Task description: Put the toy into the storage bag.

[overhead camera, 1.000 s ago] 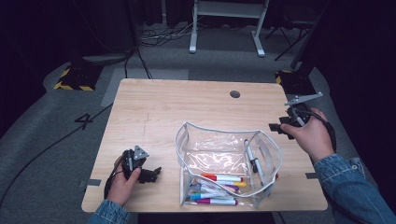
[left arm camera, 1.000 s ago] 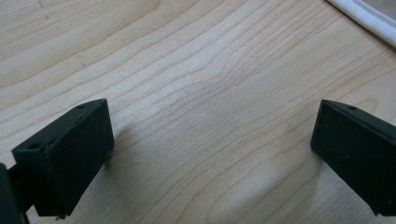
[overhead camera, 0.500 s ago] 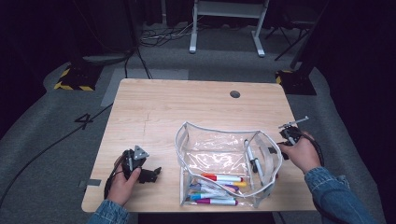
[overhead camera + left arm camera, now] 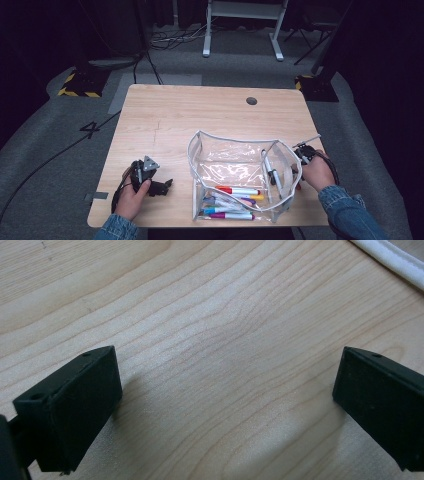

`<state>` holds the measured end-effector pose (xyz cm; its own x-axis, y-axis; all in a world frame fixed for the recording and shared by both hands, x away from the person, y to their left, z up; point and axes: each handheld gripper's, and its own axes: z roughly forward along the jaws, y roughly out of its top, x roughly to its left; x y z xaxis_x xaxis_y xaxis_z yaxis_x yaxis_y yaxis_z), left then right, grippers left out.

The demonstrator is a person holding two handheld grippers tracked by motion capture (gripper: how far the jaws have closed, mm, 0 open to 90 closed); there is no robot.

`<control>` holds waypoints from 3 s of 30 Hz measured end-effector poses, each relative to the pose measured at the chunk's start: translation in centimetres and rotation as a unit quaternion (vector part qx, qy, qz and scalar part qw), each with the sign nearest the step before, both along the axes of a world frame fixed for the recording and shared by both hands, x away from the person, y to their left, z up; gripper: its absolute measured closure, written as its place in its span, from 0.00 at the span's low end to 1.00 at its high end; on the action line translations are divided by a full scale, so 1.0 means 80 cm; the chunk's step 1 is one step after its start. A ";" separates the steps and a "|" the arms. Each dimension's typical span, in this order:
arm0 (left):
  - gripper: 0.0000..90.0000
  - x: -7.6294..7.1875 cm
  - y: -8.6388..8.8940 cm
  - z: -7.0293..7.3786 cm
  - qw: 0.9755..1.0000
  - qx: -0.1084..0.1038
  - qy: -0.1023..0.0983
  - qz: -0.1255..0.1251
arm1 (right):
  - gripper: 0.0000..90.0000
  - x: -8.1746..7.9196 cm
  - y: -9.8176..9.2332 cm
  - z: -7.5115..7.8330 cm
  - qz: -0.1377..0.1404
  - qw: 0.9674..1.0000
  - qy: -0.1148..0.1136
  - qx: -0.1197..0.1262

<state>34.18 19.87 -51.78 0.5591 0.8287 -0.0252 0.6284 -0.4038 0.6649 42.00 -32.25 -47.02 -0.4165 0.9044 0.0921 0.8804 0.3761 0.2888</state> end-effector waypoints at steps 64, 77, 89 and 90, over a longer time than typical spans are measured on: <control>0.00 0.000 0.000 0.000 1.000 0.000 0.000 0.000 | 0.85 -0.108 0.184 0.248 0.323 0.940 -0.109 0.007; 0.00 0.000 0.000 0.000 1.000 0.000 0.000 0.000 | 0.85 -0.114 0.234 0.194 0.389 0.921 -0.030 -0.010; 0.00 0.000 0.000 0.000 1.000 0.000 0.000 0.000 | 0.85 -0.103 0.267 0.135 0.421 0.904 0.039 -0.062; 0.00 0.000 0.000 0.000 1.000 0.000 0.000 0.000 | 0.85 -0.102 0.269 0.131 0.424 0.903 0.043 -0.065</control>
<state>34.18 19.87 -51.78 0.5593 0.8285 -0.0254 0.6285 -0.4039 0.6648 33.85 -10.74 -36.56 -0.9600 0.2703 0.0730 0.2782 0.9505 0.1385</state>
